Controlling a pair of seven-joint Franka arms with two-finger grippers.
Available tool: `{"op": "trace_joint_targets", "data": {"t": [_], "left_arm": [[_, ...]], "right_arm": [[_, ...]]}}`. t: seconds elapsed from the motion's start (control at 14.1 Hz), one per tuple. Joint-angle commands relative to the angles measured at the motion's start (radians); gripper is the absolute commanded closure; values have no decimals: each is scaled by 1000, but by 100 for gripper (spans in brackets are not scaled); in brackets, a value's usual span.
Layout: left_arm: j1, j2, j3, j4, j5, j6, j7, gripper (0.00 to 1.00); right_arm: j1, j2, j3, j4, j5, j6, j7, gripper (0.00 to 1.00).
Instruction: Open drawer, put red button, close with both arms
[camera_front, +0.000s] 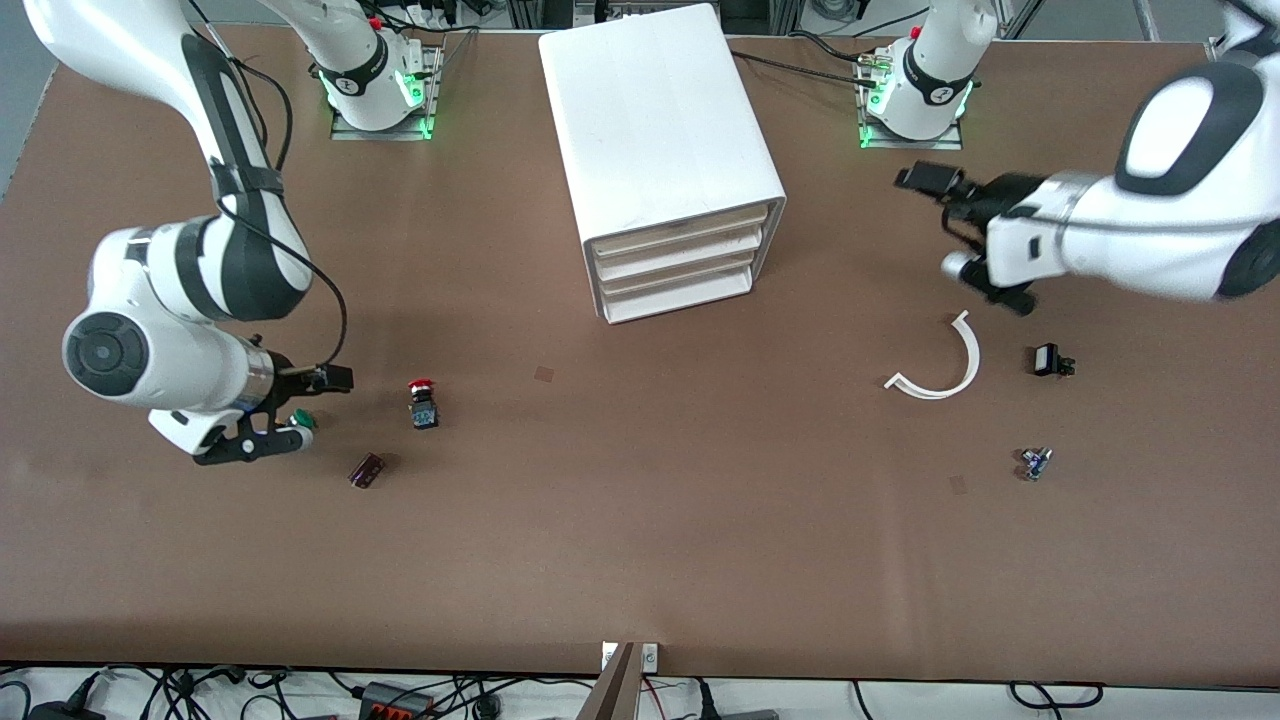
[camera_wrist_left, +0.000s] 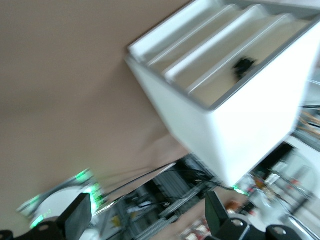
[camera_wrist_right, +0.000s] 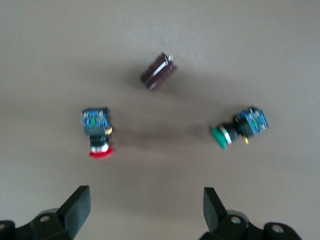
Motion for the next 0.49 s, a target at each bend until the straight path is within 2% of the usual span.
{"op": "trace_joint_targets", "data": {"t": [0.0, 0.07, 0.21, 0.42], "left_arm": [[-6, 126, 4, 17, -109, 103, 173, 0], [-12, 154, 4, 6, -171, 143, 232, 0], [-15, 176, 4, -90, -351, 226, 336, 0], [-45, 177, -2, -237, -484, 349, 555, 0]], "right_arm": [[7, 59, 1, 32, 16, 62, -3, 0], [8, 81, 1, 32, 22, 96, -1, 0], [16, 93, 2, 27, 34, 108, -3, 0], [63, 117, 8, 30, 36, 114, -1, 0]]}}
